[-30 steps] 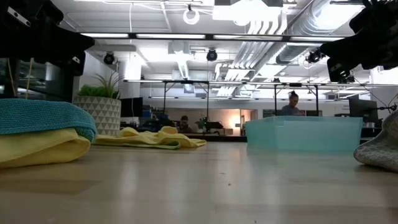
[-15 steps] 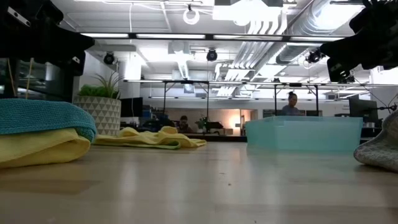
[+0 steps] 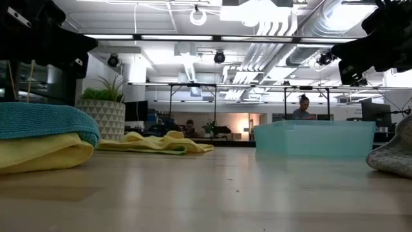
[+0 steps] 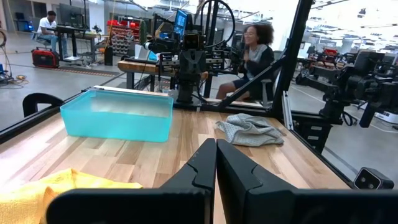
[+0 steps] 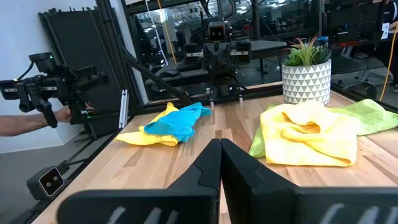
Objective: Fold microfiber towels
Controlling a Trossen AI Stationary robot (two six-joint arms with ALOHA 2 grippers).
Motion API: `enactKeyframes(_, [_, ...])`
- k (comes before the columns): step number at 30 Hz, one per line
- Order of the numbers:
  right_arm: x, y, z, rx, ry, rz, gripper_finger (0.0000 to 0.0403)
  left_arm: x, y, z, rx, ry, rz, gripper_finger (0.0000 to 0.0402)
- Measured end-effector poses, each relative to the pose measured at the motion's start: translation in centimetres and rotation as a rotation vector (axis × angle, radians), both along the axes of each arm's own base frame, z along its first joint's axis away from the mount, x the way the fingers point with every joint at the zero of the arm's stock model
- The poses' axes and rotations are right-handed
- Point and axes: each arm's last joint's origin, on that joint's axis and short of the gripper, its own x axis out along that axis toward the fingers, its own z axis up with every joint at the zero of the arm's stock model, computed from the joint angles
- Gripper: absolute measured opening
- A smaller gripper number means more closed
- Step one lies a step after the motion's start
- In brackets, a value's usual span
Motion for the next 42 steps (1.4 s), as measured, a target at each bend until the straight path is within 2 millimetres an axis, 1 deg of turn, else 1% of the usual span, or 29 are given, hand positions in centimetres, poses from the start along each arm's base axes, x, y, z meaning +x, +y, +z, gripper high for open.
enactKeyframes(22, [0.0, 0.0, 0.0, -0.004, -0.003, -0.005, 0.0000, 0.0, 0.0, 0.0, 0.000, 0.000, 0.000, 0.0003])
enactKeyframes(26, [0.0, -0.3, 0.0, -0.057, -0.006, -0.085, 0.0000, 0.0, 0.0, 0.0, 0.000, -0.001, 0.000, 0.0003])
enactKeyframes(33, [0.0, -0.6, 0.2, -0.054, -0.021, -0.199, 0.0000, 0.0, 0.0, 0.0, 0.000, -0.001, 0.000, 0.0003])
enactKeyframes(38, [-0.2, -0.9, 1.4, -0.045, -0.143, -0.320, 0.0000, 0.0, 0.0, 0.0, 0.000, -0.001, 0.000, 0.0003])
enactKeyframes(42, [-0.3, -1.0, 2.1, -0.090, -0.205, -0.349, 0.0000, 0.0, 0.1, 0.1, 0.000, -0.009, 0.022, 0.0003])
